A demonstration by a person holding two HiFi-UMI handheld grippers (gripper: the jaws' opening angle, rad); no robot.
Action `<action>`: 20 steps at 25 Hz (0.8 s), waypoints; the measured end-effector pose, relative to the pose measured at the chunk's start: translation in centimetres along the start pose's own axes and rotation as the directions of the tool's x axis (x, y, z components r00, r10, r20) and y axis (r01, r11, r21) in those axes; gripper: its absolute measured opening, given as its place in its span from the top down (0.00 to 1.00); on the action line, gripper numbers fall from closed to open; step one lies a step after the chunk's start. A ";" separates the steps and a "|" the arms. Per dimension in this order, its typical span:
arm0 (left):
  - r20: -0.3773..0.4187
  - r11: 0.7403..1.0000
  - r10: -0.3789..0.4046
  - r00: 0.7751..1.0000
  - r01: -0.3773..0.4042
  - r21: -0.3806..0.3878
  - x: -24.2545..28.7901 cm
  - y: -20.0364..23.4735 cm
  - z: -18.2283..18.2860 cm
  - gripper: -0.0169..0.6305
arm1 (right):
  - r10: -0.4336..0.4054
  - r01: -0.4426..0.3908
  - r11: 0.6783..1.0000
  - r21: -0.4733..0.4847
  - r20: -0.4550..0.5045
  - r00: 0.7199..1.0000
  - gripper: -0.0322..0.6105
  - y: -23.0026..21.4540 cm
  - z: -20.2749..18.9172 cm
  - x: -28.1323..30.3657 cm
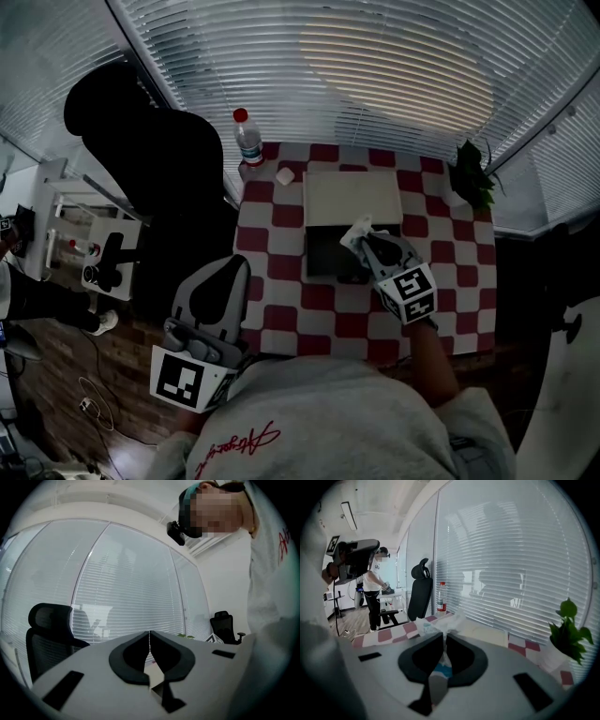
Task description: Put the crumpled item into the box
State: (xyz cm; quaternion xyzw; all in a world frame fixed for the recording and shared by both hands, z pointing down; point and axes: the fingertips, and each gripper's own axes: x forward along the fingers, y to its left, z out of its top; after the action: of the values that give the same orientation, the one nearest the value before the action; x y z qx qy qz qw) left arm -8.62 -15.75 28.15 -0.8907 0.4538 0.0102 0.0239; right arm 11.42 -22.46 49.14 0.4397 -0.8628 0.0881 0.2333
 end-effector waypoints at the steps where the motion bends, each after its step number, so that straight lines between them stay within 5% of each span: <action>1: 0.018 1.000 0.004 1.000 -0.005 0.007 0.0 0.2 0.3 0.95 | -0.002 0.002 1.000 -0.009 -0.008 1.000 0.90 0.0 -0.2 0.1; 20: 0.009 0.999 0.042 0.999 -0.042 0.023 -0.6 1.0 0.1 0.95 | 0.042 -0.046 0.998 -0.037 -0.114 0.993 0.90 -0.1 -2.7 2.2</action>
State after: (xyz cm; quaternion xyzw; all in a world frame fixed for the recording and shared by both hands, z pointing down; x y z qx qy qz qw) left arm -9.81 -15.84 28.01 -0.8807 0.4723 0.0095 0.0359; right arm 11.31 -23.17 52.61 0.4101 -0.8593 0.1009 0.2884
